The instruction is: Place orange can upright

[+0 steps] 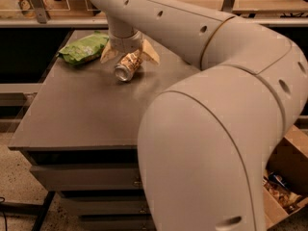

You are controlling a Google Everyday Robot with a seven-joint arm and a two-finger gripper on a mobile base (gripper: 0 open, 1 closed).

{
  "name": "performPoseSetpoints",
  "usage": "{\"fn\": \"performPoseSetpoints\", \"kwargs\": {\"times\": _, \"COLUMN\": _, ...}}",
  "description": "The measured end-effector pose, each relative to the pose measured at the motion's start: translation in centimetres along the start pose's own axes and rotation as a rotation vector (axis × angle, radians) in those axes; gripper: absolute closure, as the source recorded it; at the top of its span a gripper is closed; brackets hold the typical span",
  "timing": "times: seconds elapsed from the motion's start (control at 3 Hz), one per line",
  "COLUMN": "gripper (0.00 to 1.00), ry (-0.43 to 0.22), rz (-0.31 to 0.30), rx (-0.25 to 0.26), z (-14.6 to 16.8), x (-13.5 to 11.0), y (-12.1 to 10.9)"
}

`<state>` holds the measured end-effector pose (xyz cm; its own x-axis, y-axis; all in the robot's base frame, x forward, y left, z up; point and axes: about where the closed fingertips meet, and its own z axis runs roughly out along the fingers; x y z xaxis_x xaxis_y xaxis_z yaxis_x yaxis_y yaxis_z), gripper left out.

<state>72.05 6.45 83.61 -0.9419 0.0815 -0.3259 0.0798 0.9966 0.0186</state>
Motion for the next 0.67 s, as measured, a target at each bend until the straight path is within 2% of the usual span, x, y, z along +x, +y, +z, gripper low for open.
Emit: {"fn": "performPoseSetpoints", "kwargs": {"times": 0.67, "gripper": 0.00, "ry": 0.046, "rz": -0.019, "rx": 0.085, "z": 0.39, "x": -0.78, "y": 0.59}}
